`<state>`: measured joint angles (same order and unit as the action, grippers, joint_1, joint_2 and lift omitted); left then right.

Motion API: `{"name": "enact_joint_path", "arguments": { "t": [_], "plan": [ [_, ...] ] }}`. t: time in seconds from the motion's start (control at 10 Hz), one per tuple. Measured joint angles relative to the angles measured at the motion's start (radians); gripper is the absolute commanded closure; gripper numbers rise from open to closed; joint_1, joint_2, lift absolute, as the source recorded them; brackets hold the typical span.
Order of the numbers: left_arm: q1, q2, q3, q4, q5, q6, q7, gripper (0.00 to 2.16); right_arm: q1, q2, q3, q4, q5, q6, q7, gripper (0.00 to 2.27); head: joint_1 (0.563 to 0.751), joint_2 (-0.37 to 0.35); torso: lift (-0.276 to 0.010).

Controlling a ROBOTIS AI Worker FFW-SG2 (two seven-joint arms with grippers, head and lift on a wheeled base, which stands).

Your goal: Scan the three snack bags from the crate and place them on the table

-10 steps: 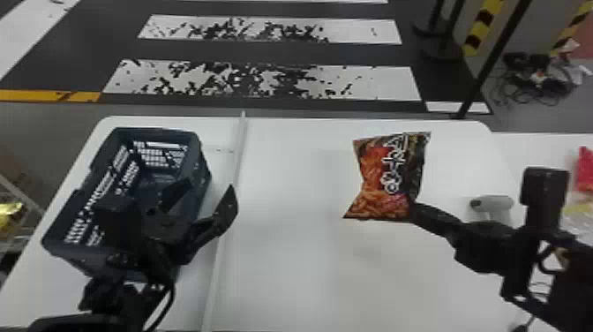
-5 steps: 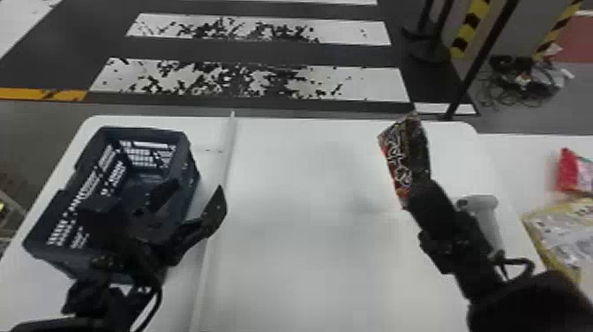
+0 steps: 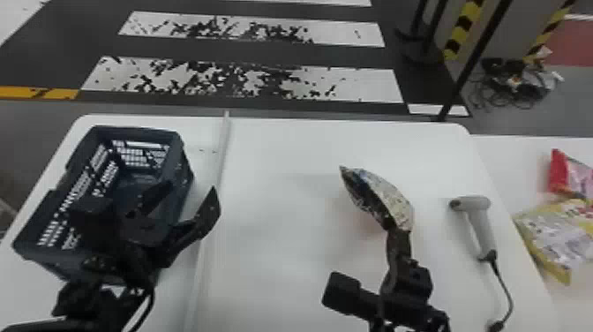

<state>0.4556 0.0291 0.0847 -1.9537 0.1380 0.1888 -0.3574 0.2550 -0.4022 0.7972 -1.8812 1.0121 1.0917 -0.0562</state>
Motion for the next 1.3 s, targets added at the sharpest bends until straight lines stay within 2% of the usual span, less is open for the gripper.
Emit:
{"name": "enact_joint_path", "arguments": {
  "t": [0.1,0.3,0.4,0.5,0.8,1.1,1.2,1.3],
  "plan": [
    [0.0,0.0,0.0,0.002,0.0,0.0,0.0,0.06,-0.003,-0.005,0.03,0.009,-0.006,0.0,0.008,0.0,0.695,0.005,-0.062],
    [-0.002,0.0,0.0,0.005,0.0,0.001,0.0,0.06,0.003,-0.014,0.053,-0.014,-0.05,0.002,0.008,0.05,0.695,0.025,-0.062],
    [-0.002,0.001,0.0,0.006,0.0,0.001,0.0,0.06,0.008,-0.031,0.043,-0.063,-0.128,0.003,0.024,0.06,0.695,0.028,-0.062],
    [-0.002,0.001,0.0,0.007,0.001,0.001,0.0,0.06,0.024,-0.044,0.001,-0.134,-0.23,-0.008,0.076,0.06,0.695,0.038,-0.062],
    [-0.003,0.002,0.0,0.009,0.002,0.001,0.0,0.06,0.071,-0.047,-0.15,-0.285,-0.47,-0.051,0.179,0.06,0.695,0.072,-0.062],
    [-0.003,0.002,0.001,0.011,0.004,0.001,0.0,0.06,0.092,-0.008,-0.365,-0.34,-0.827,-0.104,0.313,0.09,0.695,0.11,-0.062],
    [-0.003,0.002,0.001,0.012,0.005,0.001,-0.001,0.06,0.096,0.011,-0.433,-0.343,-0.927,-0.118,0.331,0.25,0.695,0.117,-0.062],
    [-0.003,0.002,0.002,0.012,0.006,0.001,-0.001,0.06,0.099,0.025,-0.498,-0.344,-1.015,-0.133,0.348,0.73,0.695,0.115,-0.062]
  ]
}}
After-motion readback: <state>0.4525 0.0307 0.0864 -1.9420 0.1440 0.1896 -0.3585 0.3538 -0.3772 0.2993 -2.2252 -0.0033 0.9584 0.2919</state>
